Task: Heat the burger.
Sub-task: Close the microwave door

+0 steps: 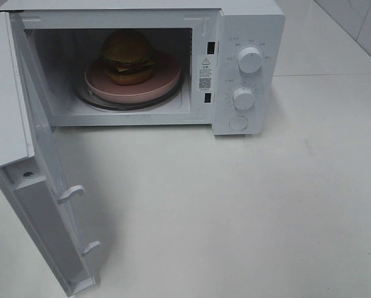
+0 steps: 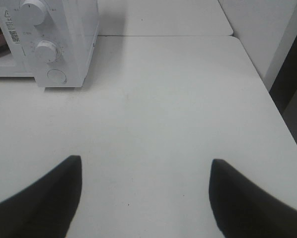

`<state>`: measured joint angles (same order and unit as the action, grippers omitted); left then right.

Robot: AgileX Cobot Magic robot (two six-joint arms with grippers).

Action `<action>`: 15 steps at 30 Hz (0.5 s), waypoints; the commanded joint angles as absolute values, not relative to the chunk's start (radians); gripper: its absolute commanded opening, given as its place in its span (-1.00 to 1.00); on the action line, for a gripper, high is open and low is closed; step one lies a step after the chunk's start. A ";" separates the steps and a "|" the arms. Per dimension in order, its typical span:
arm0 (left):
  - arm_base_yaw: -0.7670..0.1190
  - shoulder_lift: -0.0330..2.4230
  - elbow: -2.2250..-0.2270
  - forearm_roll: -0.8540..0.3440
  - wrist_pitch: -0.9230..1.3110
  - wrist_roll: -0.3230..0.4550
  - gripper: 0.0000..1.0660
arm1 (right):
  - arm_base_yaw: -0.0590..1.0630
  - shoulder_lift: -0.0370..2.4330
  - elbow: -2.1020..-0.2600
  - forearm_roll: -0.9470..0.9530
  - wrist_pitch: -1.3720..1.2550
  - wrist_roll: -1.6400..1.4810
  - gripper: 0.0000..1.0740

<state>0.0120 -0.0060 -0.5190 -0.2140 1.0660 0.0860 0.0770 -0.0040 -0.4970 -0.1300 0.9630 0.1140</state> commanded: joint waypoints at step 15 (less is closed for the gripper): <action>0.013 -0.024 -0.518 -0.216 1.070 0.084 0.83 | 0.072 -0.029 -0.497 -0.132 0.963 0.124 0.26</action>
